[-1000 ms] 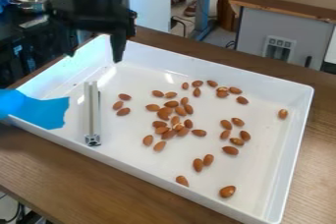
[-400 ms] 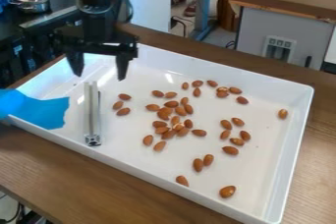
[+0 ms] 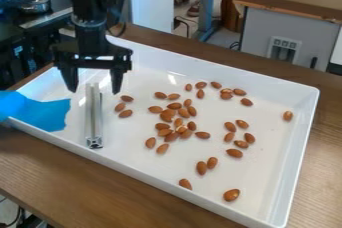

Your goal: Sweep into pile

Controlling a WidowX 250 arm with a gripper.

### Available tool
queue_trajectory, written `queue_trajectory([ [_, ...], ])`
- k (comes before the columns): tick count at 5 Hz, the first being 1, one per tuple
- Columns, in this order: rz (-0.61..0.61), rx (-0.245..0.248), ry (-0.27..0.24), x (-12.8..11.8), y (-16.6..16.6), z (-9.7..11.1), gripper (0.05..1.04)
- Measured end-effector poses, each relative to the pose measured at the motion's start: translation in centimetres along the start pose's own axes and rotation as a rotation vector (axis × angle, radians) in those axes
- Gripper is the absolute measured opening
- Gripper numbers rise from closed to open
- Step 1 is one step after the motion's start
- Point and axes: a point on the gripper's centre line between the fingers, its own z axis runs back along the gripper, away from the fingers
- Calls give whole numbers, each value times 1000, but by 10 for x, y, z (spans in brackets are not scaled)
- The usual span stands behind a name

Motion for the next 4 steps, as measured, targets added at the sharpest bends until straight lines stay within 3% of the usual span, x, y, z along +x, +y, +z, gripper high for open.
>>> queue_trajectory([
  [2, 24, -46, 38, 0, 5, -9, 1000],
  [4, -20, -85, 33, 0, 8, -20, 947],
])
